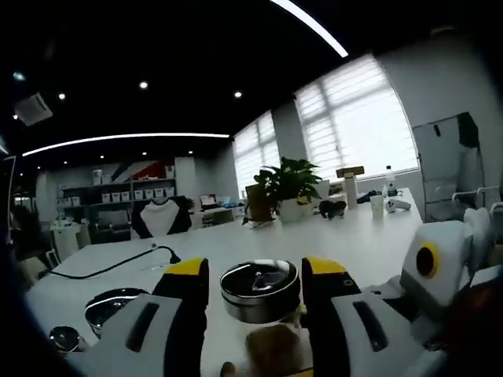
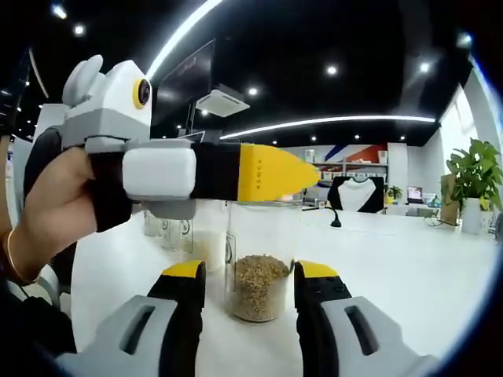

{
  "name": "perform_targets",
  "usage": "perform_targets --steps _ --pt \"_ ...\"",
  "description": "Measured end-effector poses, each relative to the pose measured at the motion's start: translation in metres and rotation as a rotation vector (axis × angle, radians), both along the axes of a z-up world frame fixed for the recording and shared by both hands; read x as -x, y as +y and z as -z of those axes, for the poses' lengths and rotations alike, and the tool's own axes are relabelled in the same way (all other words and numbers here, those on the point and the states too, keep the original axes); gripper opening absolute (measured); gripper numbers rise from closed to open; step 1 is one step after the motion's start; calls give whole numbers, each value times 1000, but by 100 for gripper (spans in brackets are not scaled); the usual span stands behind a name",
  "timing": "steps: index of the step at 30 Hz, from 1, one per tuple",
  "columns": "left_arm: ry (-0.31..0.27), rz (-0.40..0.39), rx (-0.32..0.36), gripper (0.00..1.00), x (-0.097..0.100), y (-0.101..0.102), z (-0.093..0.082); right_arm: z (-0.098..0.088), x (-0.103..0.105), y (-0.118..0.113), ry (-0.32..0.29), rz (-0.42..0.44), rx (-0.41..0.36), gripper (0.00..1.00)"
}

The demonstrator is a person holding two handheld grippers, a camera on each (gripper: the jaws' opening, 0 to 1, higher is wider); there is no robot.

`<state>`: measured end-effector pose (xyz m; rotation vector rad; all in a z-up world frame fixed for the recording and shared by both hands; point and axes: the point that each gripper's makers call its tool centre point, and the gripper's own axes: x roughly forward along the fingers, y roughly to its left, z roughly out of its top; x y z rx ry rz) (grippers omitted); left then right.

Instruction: Rotate the seasoning bottle until the label or dispensing opening points toward the visible target arrow and the bottle remains upright within the marked orientation range

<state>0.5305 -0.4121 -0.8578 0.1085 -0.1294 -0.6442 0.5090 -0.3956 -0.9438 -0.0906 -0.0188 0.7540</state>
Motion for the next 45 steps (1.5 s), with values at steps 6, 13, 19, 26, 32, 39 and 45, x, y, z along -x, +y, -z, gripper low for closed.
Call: perform_targets --steps 6,13,19,26,32,39,45 --pt "-60 -37 15 50 8 14 -20 1 0 0 1 1 8 44" --pt "-88 -106 21 52 16 48 -32 1 0 0 4 5 7 44" --pt "-96 -189 37 53 23 91 -38 0 -2 -3 11 15 -13 43" --pt "-95 -279 37 54 32 138 -35 4 -5 -8 33 -16 20 33" --pt "-82 -336 31 55 41 169 -29 5 -5 -10 68 -80 14 33" --pt "-40 -382 -38 59 56 198 -10 18 -4 -8 88 -192 130 33" --pt "-10 -416 -56 59 65 219 3 16 -10 -7 80 -270 163 33"
